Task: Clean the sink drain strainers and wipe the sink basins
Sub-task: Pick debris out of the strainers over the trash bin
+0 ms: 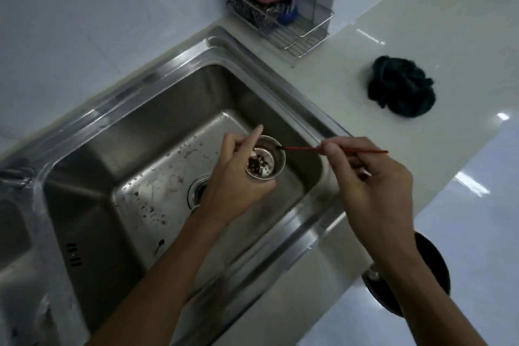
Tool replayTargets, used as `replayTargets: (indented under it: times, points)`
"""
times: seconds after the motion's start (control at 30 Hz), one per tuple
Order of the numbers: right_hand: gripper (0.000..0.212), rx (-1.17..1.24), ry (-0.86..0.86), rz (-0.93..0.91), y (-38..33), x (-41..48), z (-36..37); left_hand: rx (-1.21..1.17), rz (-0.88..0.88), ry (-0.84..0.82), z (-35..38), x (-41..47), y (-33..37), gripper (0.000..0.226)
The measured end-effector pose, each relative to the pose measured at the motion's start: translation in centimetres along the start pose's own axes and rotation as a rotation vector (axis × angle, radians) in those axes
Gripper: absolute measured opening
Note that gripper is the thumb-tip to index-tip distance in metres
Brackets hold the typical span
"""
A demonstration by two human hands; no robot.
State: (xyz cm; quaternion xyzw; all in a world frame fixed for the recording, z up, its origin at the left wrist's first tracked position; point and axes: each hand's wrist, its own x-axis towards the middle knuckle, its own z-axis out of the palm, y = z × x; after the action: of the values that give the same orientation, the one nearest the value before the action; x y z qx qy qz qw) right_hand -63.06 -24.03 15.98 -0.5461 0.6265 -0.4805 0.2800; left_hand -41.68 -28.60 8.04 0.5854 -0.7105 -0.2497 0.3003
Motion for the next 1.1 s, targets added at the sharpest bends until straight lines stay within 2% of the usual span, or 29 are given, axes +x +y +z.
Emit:
replayTargets:
  times: [0.1,0.17,0.33,0.47,0.57,0.67,0.83,1.0,1.1]
  points:
    - [0.011,0.084,0.129,-0.041,-0.4,-1.7,-5.4,-0.044,0.106,0.082,0.8,1.4,8.4,0.102]
    - [0.012,0.111,0.184,-0.041,-0.3,-2.9,-9.4,-0.099,0.156,0.082,2.6,1.3,13.9,0.097]
    - [0.015,0.035,0.238,0.045,3.5,-6.7,-18.6,-0.097,0.288,0.000,10.6,-1.6,23.4,0.085]
    - [0.022,0.000,0.338,0.127,8.7,-9.6,-23.8,-0.151,0.335,-0.081,18.5,-4.3,27.4,0.079]
    - [0.015,-0.015,0.427,0.200,13.5,-11.4,-26.1,-0.164,0.338,-0.128,24.1,-6.1,28.3,0.073]
    - [0.019,0.014,0.487,0.273,18.4,-13.7,-27.0,-0.151,0.351,-0.185,29.2,-7.8,27.4,0.071]
    - [0.018,0.047,0.527,0.343,25.4,-17.0,-25.0,-0.103,0.348,-0.302,36.2,-10.3,23.7,0.076]
    - [0.016,0.074,0.632,0.514,32.1,-18.4,-23.6,-0.060,0.356,-0.358,41.4,-11.5,20.0,0.074]
    - [0.017,0.102,0.605,0.532,34.6,-19.3,-22.8,-0.030,0.346,-0.405,43.6,-11.8,18.3,0.073]
